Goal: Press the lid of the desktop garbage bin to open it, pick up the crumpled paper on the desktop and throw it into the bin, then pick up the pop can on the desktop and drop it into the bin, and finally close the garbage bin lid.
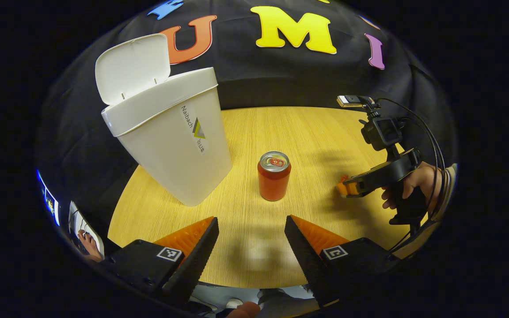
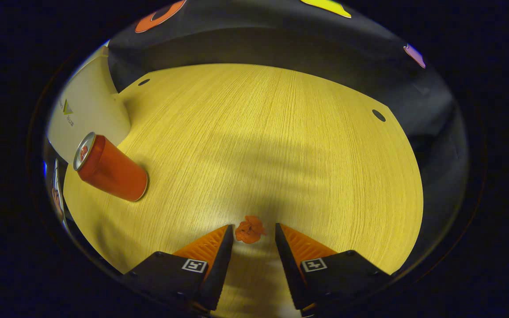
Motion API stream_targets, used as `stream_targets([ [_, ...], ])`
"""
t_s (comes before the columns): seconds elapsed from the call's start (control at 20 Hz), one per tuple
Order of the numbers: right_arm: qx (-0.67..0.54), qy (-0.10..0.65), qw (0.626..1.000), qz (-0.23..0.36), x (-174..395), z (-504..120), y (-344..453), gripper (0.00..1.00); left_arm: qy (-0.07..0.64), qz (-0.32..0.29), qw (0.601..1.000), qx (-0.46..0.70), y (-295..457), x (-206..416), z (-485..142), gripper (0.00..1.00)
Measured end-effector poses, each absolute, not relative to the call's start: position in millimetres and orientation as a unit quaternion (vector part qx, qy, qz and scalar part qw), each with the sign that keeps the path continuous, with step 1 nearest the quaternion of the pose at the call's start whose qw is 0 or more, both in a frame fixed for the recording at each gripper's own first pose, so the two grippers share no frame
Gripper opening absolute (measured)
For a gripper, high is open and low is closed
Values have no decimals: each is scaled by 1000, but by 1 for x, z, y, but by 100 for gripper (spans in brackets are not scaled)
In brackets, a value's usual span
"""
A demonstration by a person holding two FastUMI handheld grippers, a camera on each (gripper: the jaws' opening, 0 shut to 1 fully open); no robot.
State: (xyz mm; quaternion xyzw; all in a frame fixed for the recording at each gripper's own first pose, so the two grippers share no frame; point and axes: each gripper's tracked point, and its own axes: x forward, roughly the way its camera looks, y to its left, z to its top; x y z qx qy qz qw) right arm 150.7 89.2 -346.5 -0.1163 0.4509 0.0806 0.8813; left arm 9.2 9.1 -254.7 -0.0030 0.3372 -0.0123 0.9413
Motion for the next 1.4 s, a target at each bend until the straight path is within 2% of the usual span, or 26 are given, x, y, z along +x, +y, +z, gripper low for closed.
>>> stream_targets([
  [0.05,-116,454,879,83,150,-347,90,59,338,-15,941,-4,8,9,-256,99],
  [0.35,-93,472,872,87,152,-351,96,59,338,-17,941,4,10,6,-255,99],
  [0.45,-86,481,869,78,157,-351,97,33,338,-13,941,5,15,3,-255,99],
  [0.6,-96,482,866,93,154,-350,99,36,336,-6,942,13,23,-2,-255,99],
  [0.65,-99,482,865,98,153,-350,99,32,334,-4,942,19,26,-3,-255,99],
  [0.75,-103,479,866,96,150,-348,100,34,332,-6,943,28,27,-5,-255,99],
  [0.8,-95,481,866,100,148,-345,102,19,332,-6,943,29,29,-6,-256,100],
  [1.0,-90,454,880,106,140,-311,103,17,328,-7,944,31,32,-8,-257,99],
  [1.4,-45,384,914,123,127,-175,92,19,319,-23,947,34,37,-3,-266,99],
])
